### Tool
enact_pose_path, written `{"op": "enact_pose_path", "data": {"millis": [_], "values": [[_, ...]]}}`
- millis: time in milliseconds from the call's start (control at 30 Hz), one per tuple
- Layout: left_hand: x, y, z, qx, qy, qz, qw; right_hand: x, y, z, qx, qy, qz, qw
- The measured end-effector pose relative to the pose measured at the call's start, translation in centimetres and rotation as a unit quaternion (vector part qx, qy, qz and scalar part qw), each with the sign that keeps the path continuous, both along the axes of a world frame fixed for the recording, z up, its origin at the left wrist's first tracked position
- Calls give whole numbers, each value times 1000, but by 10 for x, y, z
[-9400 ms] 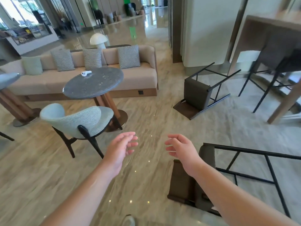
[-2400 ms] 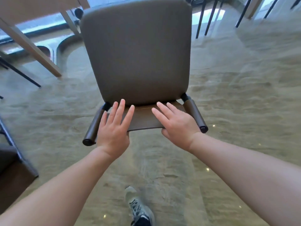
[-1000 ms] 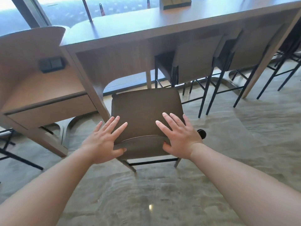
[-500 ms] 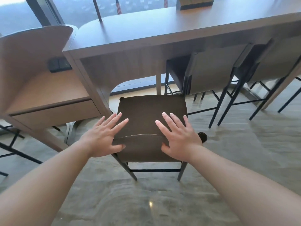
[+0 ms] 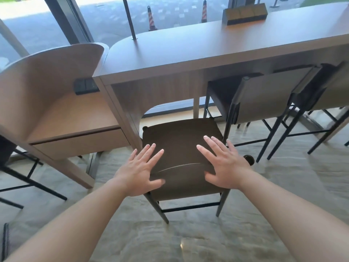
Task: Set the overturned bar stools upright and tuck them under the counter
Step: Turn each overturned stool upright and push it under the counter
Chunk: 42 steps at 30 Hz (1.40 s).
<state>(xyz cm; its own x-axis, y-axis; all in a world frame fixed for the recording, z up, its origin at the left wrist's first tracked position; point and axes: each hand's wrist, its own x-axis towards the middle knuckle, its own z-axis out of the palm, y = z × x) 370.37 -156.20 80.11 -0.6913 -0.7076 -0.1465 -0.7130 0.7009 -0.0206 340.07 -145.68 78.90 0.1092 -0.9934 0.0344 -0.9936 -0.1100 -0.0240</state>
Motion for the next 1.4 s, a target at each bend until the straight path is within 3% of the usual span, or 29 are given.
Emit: {"op": "enact_pose_path", "data": {"millis": [300,500,867,1400], "values": [[-10,-20,-5,0,50,-1,999,-8,-27,0,-26,40,-22,999],[-13,-20,-3,-9,43,-8,999,-10,-28,0,-11,18,-44,999],[-24,-16,6,-123,22,8,992,-14,-33,3,2,-39,-105,994],[-59,-20,11,-99,35,-3,994,-47,-19,14,71,-37,-105,991]]}}
